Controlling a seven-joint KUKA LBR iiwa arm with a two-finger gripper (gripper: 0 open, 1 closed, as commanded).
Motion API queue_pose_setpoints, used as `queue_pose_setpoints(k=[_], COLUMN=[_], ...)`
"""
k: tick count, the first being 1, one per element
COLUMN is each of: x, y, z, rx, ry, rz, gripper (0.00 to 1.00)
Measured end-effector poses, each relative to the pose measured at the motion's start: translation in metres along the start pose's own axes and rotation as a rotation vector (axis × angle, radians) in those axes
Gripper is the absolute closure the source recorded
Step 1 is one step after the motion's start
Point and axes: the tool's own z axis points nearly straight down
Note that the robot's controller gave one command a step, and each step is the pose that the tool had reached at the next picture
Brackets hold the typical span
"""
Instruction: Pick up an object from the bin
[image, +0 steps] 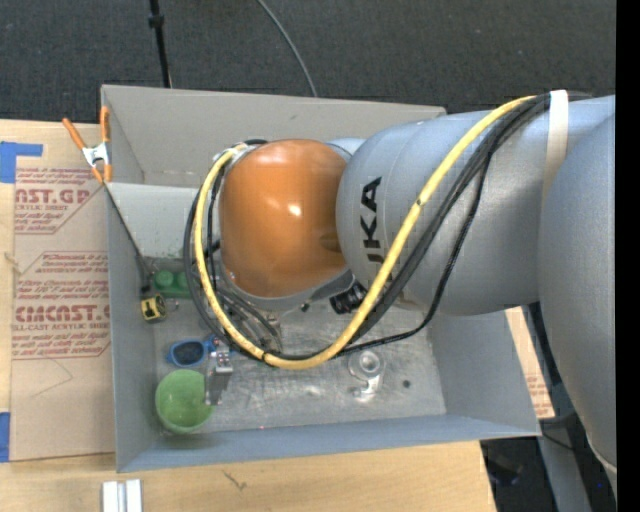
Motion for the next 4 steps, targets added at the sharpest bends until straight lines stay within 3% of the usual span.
queue_pose_setpoints(k=[1, 2, 3, 4], x=[-0.056, -0.057, -0.070, -0.044], y=[-0.003, -0.001, -0.005, -0.004], z=[0.114, 0.108, -0.022, 0.038], rx=[0.001, -0.003, -0.004, 0.001], ry=[-0.003, -0.007, -0.017, -0.002], rz=[0.024, 0.024, -0.040, -0.092], gripper=[0.00, 1.00, 1.00, 1.00])
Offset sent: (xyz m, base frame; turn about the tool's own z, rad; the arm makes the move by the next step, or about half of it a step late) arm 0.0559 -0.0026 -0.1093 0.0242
